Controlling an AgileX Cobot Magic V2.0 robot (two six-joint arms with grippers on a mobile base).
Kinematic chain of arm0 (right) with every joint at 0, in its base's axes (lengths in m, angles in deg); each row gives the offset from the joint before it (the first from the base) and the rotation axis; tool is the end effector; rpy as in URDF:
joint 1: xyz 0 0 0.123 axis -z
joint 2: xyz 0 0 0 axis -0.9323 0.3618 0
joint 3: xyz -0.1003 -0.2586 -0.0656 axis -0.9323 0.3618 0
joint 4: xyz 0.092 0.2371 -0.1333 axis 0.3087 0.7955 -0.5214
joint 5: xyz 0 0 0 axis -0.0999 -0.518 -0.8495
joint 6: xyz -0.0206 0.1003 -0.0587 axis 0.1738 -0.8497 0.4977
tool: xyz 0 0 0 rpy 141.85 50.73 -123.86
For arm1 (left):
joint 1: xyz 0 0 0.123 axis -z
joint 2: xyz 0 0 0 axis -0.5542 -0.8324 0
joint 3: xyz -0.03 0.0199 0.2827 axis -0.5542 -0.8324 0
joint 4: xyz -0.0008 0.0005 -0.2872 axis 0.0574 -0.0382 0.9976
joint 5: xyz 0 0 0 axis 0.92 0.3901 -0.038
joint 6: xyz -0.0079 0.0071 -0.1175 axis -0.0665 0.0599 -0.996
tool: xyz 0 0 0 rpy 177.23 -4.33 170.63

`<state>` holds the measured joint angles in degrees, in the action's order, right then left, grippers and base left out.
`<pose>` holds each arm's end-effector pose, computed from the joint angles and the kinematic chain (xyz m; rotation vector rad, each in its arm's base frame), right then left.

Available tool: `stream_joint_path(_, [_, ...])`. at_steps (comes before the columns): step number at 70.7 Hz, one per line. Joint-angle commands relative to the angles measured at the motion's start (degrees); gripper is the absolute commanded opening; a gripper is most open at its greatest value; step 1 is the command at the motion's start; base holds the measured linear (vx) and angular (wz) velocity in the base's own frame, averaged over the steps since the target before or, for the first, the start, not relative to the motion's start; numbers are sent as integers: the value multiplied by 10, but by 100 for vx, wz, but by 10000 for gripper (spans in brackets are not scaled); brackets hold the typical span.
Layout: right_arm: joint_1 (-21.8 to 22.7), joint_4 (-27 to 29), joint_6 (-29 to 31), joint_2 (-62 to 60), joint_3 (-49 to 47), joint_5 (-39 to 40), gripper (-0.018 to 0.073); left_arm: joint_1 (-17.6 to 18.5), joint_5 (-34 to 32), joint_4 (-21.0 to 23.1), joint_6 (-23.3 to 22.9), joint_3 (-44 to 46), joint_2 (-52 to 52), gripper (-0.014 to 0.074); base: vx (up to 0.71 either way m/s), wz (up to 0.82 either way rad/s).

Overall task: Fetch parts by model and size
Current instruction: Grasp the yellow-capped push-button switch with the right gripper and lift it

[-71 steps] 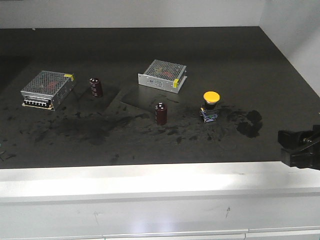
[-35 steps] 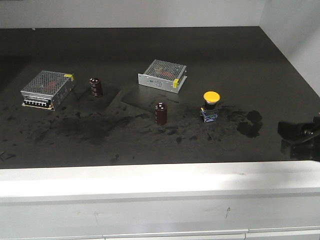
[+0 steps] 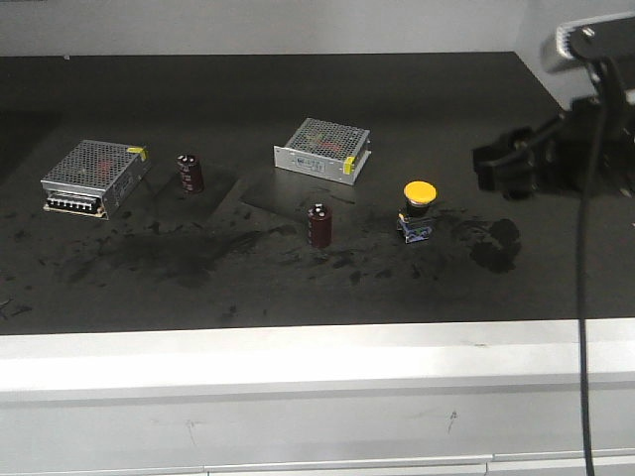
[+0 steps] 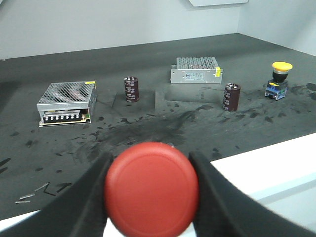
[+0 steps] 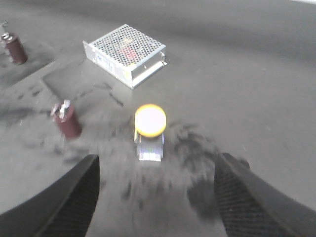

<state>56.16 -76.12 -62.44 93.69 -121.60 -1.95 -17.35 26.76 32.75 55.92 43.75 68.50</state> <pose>0.3277 0.0824 0.3405 -0.3736 2.1222 0.1561 0.1021 -0.0293 0.2808 0.2268 1.7323 -0.2178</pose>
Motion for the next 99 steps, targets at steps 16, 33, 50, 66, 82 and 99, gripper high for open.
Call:
stream_joint_path(16, [-1,4,0,167,-229,-113,554,3,-52,0,-1,15,-6,-7,0,0])
stream_joint_path(33, [-1,4,-16,273,-326,-169,554,3,-52,0,-1,15,-6,-7,0,0])
stream_joint_path(50, [-1,7,-17,337,-370,-203,554,3,-52,0,-1,15,-6,-7,0,0])
stream_joint_path(66, [-1,7,-16,365,-370,-226,548,3,-52,0,-1,15,-6,-7,0,0])
stream_joint_path(82, [-1,7,-15,384,-370,-249,496,3,-52,0,-1,15,-6,-7,0,0])
stream_joint_path(99, [-1,7,-16,376,-370,-228,183,3,-52,0,-1,15,-6,-8,0,0])
